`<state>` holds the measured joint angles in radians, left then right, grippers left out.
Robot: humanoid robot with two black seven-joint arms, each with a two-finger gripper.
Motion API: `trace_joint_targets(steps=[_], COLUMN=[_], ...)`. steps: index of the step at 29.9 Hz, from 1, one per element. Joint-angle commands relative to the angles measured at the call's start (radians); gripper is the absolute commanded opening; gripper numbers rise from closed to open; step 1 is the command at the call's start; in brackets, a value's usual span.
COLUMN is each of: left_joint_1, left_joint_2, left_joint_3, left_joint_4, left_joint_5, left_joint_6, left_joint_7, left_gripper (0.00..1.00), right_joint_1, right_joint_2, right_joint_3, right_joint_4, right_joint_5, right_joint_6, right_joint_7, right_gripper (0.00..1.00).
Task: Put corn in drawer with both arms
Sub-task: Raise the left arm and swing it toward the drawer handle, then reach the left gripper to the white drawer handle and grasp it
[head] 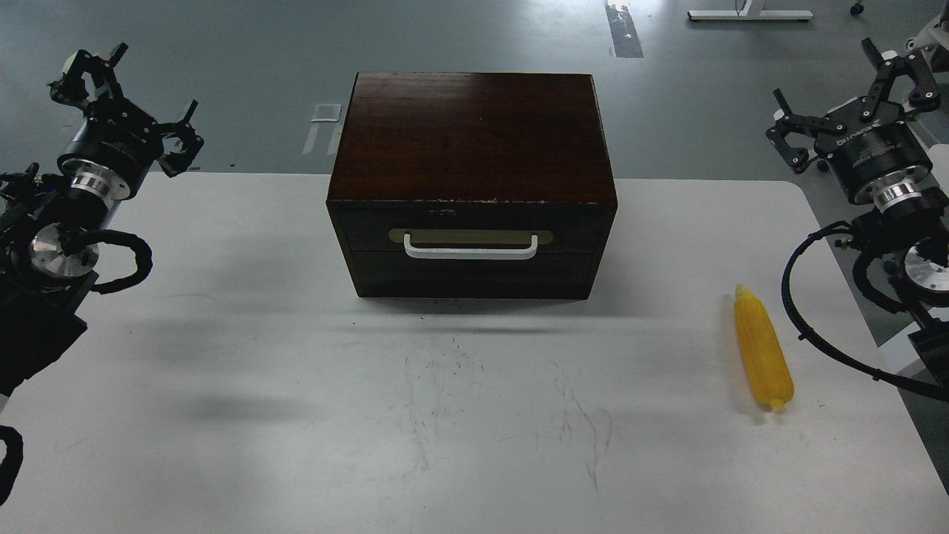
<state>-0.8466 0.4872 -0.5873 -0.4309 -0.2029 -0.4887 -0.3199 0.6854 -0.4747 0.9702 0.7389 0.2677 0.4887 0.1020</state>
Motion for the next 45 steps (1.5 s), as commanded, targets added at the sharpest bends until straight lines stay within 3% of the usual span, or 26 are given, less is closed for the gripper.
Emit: trace_joint_targets(steps=[1, 12, 21, 27, 35, 45], left_joint_1=[0.011, -0.023, -0.264, -0.402, -0.42, -0.427], left_joint_2=[-0.002, 0.12, 0.172, 0.179, 0.18, 0.13], left_joint_3=[0.0, -0.003, 0.0, 0.0, 0.003, 0.231], left_joint_4=[0.001, -0.011, -0.109, -0.311, -0.762, -1.014], left_joint_5=[0.005, 0.091, 0.434, 0.732, 1.337, 1.883], left_joint_6=[0.0, 0.0, 0.0, 0.0, 0.0, 0.0], left_joint_7=[0.004, -0.001, -0.001, -0.002, -0.002, -0.005], left_gripper=[0.98, 0.94, 0.86, 0.85, 0.83, 0.83], right_joint_1=[-0.001, -0.004, -0.006, -0.003, 0.0, 0.0], right_joint_2=[0.028, 0.016, 0.016, 0.015, 0.015, 0.015], right_joint_3=[-0.008, -0.013, -0.014, -0.014, -0.021, -0.021], right_joint_4=[-0.013, -0.018, -0.016, -0.015, -0.015, -0.015], right_joint_5=[-0.001, -0.002, -0.005, -0.007, -0.007, -0.007], right_joint_6=[0.0, 0.0, 0.0, 0.0, 0.0, 0.0], right_joint_7=[0.001, -0.007, -0.007, -0.007, -0.008, -0.008], right_gripper=[1.0, 1.0, 1.0, 1.0, 1.0, 1.0])
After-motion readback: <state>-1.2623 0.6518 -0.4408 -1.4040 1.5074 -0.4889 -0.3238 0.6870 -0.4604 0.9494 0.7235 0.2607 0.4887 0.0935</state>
